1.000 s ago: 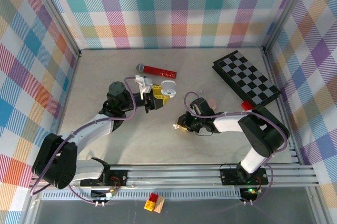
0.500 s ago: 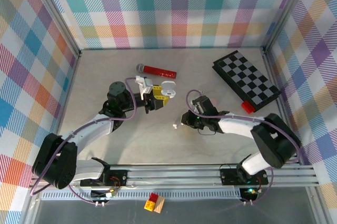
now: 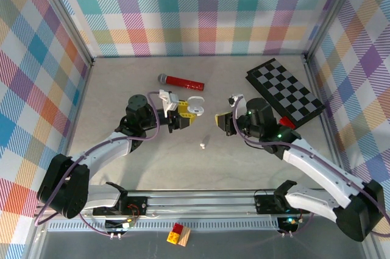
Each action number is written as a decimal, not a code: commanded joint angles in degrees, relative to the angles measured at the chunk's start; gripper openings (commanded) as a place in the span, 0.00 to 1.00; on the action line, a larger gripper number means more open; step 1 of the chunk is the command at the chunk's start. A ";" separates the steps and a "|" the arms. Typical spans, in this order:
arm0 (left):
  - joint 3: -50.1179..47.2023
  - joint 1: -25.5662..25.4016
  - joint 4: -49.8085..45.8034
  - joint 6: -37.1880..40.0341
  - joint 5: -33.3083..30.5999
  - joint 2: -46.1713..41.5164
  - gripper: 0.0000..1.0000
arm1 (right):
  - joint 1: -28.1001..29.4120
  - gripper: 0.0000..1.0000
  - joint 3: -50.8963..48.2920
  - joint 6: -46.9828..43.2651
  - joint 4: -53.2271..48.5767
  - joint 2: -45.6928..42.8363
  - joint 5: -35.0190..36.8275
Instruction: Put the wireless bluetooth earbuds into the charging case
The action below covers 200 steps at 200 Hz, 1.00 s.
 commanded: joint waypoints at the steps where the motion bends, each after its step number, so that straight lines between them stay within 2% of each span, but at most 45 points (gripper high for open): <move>1: 1.49 -1.19 -2.44 3.68 0.32 -1.36 0.40 | 0.35 0.14 3.51 -7.59 -3.49 -1.67 -5.39; 84: 3.04 -4.58 -5.56 6.80 2.40 -1.40 0.40 | 0.29 0.13 7.24 -10.09 -3.71 0.14 -15.86; 134: 3.88 -5.07 -7.47 7.82 3.39 -1.62 0.40 | 0.30 0.13 7.56 -9.50 -3.42 2.40 -17.16; 200: 4.10 -5.16 -8.64 8.73 3.82 -1.84 0.40 | 0.26 0.13 7.15 -8.80 -0.96 4.01 -14.18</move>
